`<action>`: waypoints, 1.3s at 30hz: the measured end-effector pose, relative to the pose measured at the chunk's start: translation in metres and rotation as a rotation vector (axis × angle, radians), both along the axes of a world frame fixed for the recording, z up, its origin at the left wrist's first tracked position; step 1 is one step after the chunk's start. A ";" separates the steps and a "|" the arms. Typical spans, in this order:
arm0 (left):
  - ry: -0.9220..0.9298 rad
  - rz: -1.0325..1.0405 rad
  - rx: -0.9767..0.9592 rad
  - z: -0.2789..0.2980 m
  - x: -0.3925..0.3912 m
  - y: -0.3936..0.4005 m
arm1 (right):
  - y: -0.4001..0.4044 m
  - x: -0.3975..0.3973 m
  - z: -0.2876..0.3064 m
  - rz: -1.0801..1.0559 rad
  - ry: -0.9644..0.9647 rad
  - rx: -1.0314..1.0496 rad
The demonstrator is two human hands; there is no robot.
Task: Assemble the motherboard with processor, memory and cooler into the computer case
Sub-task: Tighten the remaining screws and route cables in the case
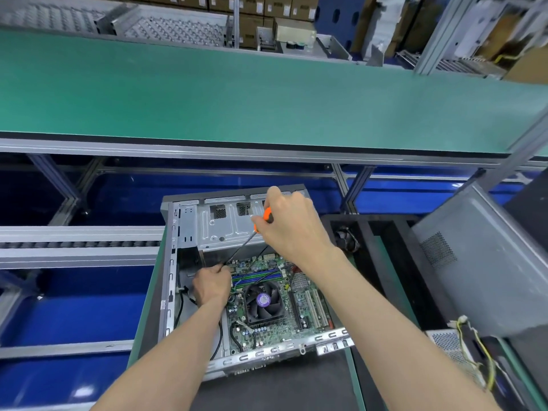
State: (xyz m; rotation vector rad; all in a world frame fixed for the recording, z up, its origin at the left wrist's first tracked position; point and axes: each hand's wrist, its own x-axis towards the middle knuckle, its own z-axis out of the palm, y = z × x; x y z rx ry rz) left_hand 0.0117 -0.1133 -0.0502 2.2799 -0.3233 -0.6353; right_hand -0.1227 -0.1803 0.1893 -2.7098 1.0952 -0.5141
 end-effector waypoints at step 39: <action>0.192 0.230 -0.223 -0.021 0.002 -0.007 | -0.020 -0.031 -0.008 -0.166 0.057 0.084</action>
